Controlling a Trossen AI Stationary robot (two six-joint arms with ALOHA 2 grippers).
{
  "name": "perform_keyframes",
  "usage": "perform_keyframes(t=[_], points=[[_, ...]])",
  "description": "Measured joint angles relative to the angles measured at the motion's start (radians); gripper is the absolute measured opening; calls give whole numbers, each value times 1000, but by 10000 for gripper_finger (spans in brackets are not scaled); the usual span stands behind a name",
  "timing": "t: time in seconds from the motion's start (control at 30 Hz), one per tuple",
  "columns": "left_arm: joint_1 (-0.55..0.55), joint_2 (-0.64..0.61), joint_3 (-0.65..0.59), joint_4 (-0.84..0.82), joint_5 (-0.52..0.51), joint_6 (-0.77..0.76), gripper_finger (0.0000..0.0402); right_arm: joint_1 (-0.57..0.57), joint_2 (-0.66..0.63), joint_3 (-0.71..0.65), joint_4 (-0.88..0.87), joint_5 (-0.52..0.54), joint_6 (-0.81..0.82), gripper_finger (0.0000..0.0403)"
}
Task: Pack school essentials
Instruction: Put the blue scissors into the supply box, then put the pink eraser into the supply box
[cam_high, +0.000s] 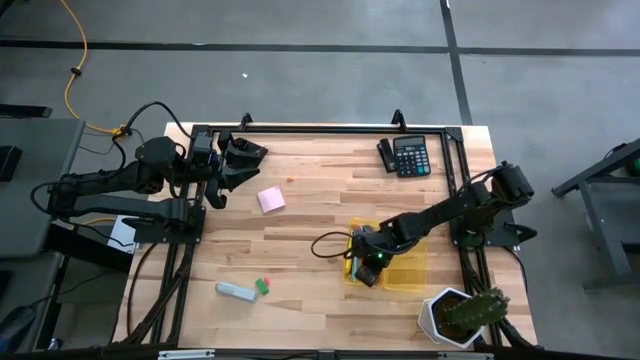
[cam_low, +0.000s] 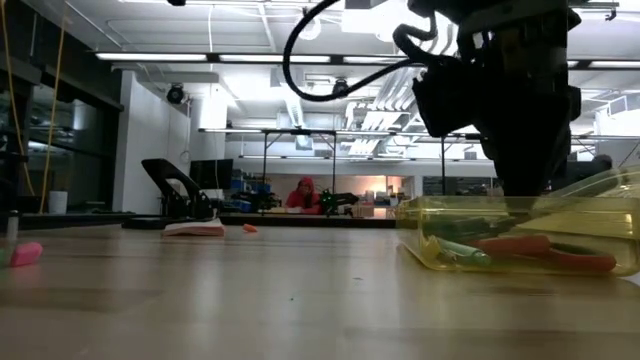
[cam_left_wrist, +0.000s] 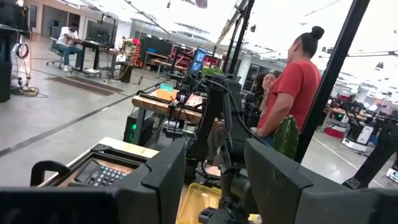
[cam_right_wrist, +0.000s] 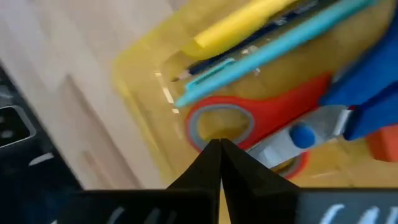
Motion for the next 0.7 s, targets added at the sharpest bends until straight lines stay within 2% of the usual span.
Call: perform_keyframes(t=[0.27, 0.37, 0.47, 0.6, 0.7], points=[[0, 0, 0, 0, 0, 0, 156, -23, -3, 34, -179, 21, -40, 0], [0, 0, 0, 0, 0, 0, 156, -32, -30, 72, -197, 80, -102, 0], [0, 0, 0, 0, 0, 0, 156, -47, -98, 116, -200, 187, -190, 0], [0, 0, 0, -1, 0, 0, 156, -73, -271, 117, -59, 399, -340, 0], [0, 0, 0, -1, 0, 0, 156, -112, -418, 41, 134, 459, -423, 0]])
